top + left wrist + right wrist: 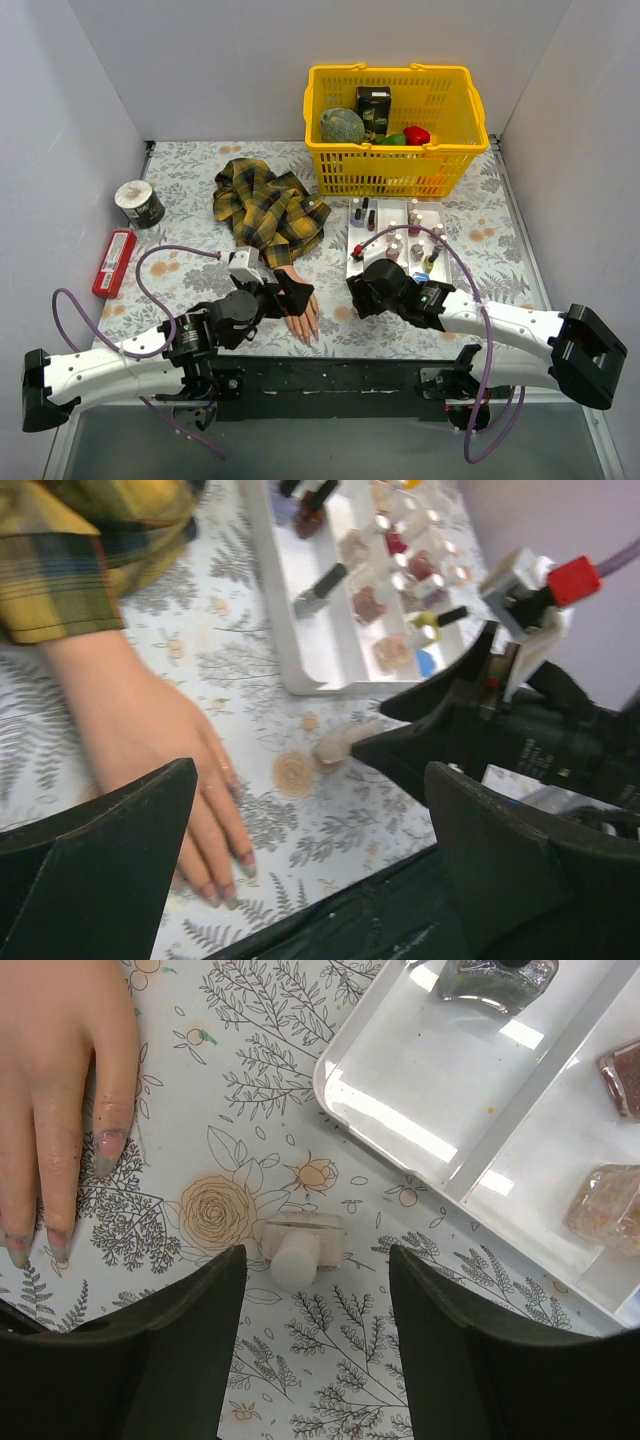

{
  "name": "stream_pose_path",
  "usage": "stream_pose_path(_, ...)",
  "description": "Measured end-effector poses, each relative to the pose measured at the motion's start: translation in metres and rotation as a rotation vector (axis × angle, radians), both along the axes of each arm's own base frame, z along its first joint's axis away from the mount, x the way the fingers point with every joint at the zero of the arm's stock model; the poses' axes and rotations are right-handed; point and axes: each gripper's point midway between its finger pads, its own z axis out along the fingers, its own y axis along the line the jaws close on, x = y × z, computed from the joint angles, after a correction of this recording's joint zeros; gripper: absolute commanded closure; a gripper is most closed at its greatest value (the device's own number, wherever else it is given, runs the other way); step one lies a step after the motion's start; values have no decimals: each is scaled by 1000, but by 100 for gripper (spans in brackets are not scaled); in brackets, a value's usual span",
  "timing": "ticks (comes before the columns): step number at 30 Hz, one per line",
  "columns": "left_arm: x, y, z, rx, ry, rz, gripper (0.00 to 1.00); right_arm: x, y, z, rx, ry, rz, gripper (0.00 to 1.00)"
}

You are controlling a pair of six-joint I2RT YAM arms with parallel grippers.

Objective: Paint the nails

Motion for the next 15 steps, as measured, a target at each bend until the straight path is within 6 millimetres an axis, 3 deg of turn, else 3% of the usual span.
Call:
stream_pose_path(8,11,43,-11,106,8,170,2,-2,5,-10,2,42,24,42)
stream_pose_path(15,15,57,-16,141,3,236,2,-2,5,-17,-19,55,28,47)
